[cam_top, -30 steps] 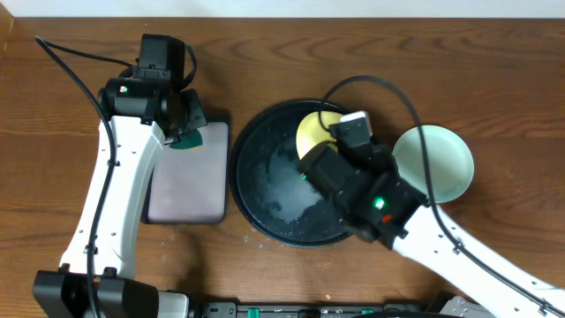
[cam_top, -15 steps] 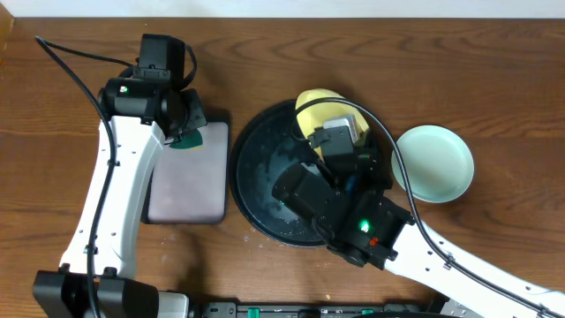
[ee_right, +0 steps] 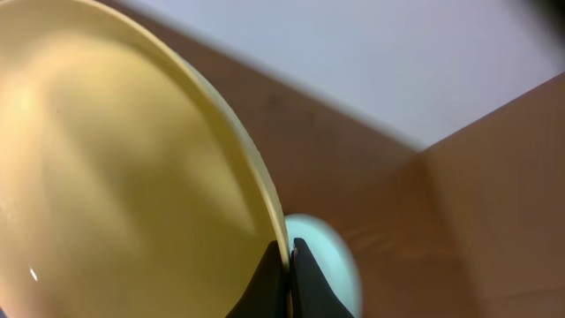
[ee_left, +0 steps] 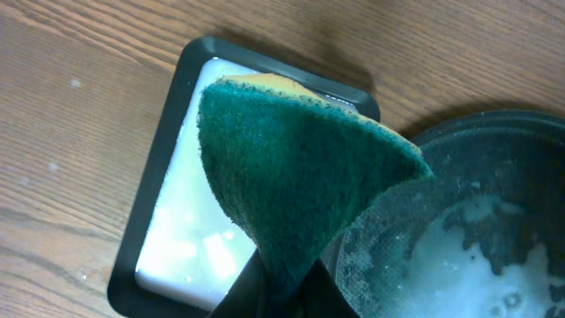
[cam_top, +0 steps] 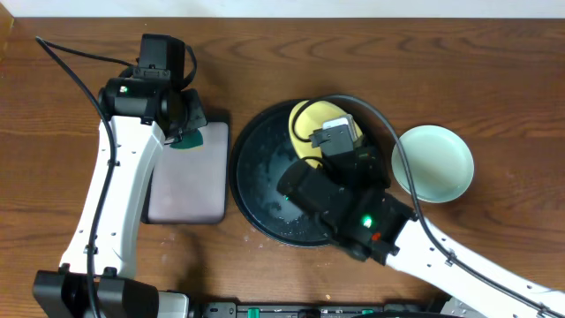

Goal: Clean dirty plates on tray and stack at the side

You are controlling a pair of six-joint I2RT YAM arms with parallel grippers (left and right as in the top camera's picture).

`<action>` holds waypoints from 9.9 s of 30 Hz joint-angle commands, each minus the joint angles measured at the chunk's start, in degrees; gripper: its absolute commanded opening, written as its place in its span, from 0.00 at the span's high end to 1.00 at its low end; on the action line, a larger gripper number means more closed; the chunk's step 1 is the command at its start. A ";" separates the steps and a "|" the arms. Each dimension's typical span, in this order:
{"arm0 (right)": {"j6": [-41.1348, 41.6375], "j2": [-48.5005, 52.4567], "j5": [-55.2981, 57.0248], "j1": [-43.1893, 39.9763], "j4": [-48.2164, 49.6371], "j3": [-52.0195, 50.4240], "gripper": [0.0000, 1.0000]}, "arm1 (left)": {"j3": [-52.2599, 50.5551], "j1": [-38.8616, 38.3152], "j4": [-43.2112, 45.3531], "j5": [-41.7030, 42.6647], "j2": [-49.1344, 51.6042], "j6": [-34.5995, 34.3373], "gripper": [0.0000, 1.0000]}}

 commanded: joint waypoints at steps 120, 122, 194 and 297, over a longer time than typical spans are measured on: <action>-11.65 -16.94 -68.52 -60.61 -14.21 7.61 0.01 | -3.89 6.14 1.79 5.05 4.68 9.31 0.22; -11.65 -16.96 -68.52 -60.61 -14.21 7.58 0.01 | -3.89 6.14 1.79 5.05 4.68 9.31 0.22; -15.91 -78.75 -64.02 -53.99 45.09 -68.22 0.01 | -3.89 6.14 1.79 5.05 4.68 9.31 0.21; -15.91 -78.71 -64.02 -53.96 45.09 -68.22 0.01 | -87.52 7.21 57.51 -1.01 -89.39 12.33 0.21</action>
